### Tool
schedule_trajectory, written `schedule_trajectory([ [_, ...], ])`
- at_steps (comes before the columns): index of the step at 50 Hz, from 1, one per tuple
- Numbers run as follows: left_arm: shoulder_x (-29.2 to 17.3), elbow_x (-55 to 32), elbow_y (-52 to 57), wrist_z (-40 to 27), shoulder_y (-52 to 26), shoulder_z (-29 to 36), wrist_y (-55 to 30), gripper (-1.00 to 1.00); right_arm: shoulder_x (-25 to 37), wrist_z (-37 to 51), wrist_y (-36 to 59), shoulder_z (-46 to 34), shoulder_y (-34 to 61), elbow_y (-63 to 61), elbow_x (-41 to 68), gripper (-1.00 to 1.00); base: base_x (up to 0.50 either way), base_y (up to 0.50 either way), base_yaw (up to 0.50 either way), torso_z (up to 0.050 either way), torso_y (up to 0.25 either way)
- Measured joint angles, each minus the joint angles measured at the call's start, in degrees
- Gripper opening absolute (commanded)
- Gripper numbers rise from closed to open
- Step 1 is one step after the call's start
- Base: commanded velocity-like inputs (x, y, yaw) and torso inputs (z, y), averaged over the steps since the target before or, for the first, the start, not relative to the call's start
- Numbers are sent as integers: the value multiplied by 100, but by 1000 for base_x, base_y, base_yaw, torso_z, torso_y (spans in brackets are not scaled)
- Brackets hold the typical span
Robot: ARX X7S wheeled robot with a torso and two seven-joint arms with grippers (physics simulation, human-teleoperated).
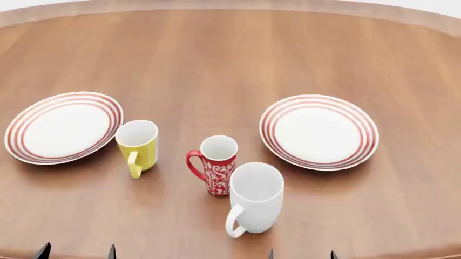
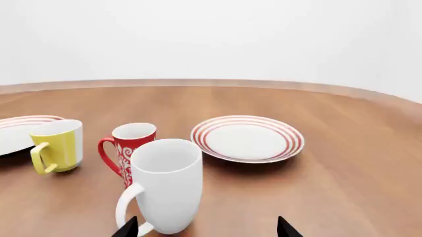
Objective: Put the red mug on the left plate.
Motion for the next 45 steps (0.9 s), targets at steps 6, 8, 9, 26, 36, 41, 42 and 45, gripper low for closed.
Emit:
schedule_trajectory([
  [6,-65,-91,216,-40,77,64,-84,100,55,104,70,-110,-88,-259,-3,100,0,0,0,0,0],
  [8,-97,-137,329,-55,116,86,-131,100,82,155,92,-156,-141,-403,-8,100,0,0,0,0,0],
  [9,-113,-162,392,-64,138,96,-156,100,96,178,104,-178,-171,-482,-7,100,0,0,0,0,0],
  [26,-349,-398,918,-203,338,304,-316,100,334,521,164,-495,-508,-1337,-38,100,169,195,0,0,0],
  [36,-445,-474,991,-288,351,389,-342,100,432,624,170,-649,-553,-1479,-17,100,293,363,0,0,0],
  [41,-490,-499,986,-315,347,438,-345,100,476,648,170,-722,-554,-1493,8,100,329,377,0,0,0],
  [42,-499,-505,985,-320,347,447,-347,100,484,652,171,-735,-553,-1493,13,100,340,379,0,0,0],
  [45,-528,-524,988,-335,348,472,-349,100,509,665,172,-773,-551,-1496,30,100,341,379,0,0,0],
])
